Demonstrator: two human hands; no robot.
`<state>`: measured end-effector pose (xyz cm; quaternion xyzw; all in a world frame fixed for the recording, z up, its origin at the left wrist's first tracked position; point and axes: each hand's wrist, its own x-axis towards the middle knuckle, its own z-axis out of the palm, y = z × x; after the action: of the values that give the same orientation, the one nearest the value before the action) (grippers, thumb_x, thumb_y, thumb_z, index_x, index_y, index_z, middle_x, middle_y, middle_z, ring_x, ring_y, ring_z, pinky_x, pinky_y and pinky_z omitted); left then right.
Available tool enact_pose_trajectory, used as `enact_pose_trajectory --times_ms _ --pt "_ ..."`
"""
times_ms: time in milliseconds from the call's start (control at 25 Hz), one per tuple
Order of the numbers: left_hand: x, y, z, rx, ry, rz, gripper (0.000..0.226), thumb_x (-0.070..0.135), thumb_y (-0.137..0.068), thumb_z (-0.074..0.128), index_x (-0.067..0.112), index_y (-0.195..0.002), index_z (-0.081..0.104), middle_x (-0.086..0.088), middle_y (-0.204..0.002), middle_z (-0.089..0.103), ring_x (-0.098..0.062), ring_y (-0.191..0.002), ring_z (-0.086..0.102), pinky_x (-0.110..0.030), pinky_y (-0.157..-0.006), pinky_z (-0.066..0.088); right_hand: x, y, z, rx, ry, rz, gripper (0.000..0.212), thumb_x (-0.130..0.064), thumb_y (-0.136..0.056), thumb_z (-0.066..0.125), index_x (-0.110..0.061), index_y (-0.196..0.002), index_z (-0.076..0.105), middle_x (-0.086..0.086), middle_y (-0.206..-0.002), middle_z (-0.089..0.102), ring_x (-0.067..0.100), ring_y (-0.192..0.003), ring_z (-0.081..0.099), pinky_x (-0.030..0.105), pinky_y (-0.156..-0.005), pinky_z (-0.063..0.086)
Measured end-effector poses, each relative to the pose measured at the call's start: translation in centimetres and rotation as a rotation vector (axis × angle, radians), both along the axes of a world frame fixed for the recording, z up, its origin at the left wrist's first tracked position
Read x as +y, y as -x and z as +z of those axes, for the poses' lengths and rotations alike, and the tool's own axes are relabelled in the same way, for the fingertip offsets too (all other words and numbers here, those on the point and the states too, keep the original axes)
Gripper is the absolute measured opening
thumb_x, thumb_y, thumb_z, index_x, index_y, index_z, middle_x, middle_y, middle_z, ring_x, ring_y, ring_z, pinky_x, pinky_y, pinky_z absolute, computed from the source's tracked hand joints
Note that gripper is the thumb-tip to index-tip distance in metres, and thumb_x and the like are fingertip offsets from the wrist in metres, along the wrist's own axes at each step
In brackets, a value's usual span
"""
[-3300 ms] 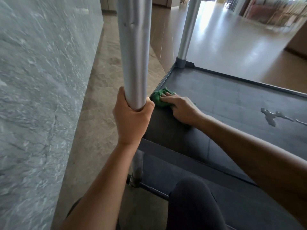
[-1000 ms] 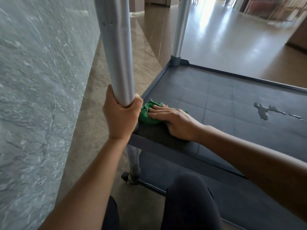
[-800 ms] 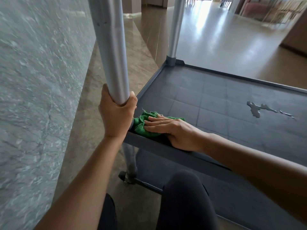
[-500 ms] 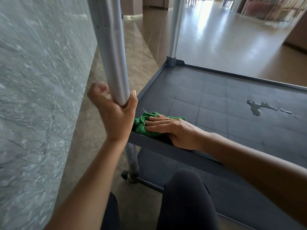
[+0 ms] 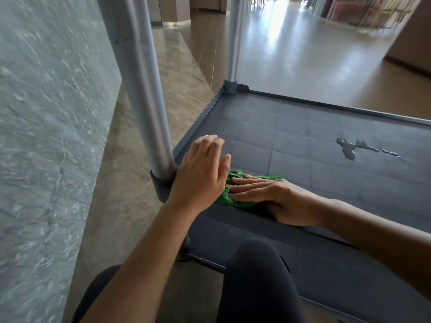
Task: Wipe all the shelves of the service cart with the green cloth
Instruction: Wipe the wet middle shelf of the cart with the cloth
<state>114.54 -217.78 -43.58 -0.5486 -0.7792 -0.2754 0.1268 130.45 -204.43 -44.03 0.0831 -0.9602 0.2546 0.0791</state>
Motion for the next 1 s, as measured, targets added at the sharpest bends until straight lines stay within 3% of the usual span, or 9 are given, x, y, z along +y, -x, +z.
enact_pose_trajectory --times_ms 120,320,560,720,1000 --pt "0.4 0.3 -0.7 -0.092 0.243 0.008 0.074 0.057 -0.091 0.003 0.017 -0.146 0.033 -0.002 -0.153 0.032 -0.016 -0.145 0.016 -0.036 -0.117 0.016 0.2 -0.6 -0.1 0.016 -0.009 -0.029 0.050 0.009 -0.081 0.049 -0.007 -0.128 0.057 0.003 -0.138 0.051 0.012 -0.138 0.035 0.033 -0.115 0.028" --pt "0.8 0.5 -1.1 -0.087 0.412 0.003 0.081 0.066 -0.083 -0.010 0.029 -0.152 0.011 0.007 -0.161 0.005 -0.006 -0.146 -0.008 -0.032 -0.117 -0.007 2.2 1.4 -0.6 0.017 0.011 -0.112 0.067 0.019 -0.068 0.039 -0.005 -0.127 0.058 0.006 -0.138 0.051 0.017 -0.138 0.036 0.031 -0.116 0.026" --pt "0.8 0.3 -1.3 -0.077 0.444 0.027 0.081 0.070 -0.081 -0.010 0.033 -0.152 0.005 0.012 -0.160 0.003 -0.004 -0.145 -0.010 -0.033 -0.117 -0.007 9.8 7.4 -0.7 0.023 0.008 -0.471 0.064 0.021 -0.074 0.042 -0.009 -0.128 0.059 0.009 -0.140 0.048 0.017 -0.136 0.038 0.027 -0.116 0.022" --pt "1.0 0.3 -1.2 -0.089 0.432 0.022 0.087 0.069 -0.078 -0.011 0.033 -0.149 0.023 0.012 -0.159 0.016 -0.005 -0.146 -0.002 -0.035 -0.118 -0.004 13.9 10.9 -0.7 -0.002 -0.044 -0.663 0.061 0.015 -0.079 0.042 -0.014 -0.131 0.056 0.006 -0.142 0.047 0.020 -0.136 0.038 0.023 -0.116 0.020" --pt "1.3 0.4 -1.3 -0.131 0.394 0.029 0.085 0.067 -0.080 -0.007 0.034 -0.143 0.039 0.013 -0.155 0.028 -0.007 -0.145 0.012 -0.042 -0.119 0.004 12.0 9.3 -1.1 0.012 -0.063 -0.610 0.059 0.016 -0.082 0.045 -0.010 -0.135 0.051 0.008 -0.145 0.043 0.020 -0.140 0.032 0.030 -0.118 0.016"
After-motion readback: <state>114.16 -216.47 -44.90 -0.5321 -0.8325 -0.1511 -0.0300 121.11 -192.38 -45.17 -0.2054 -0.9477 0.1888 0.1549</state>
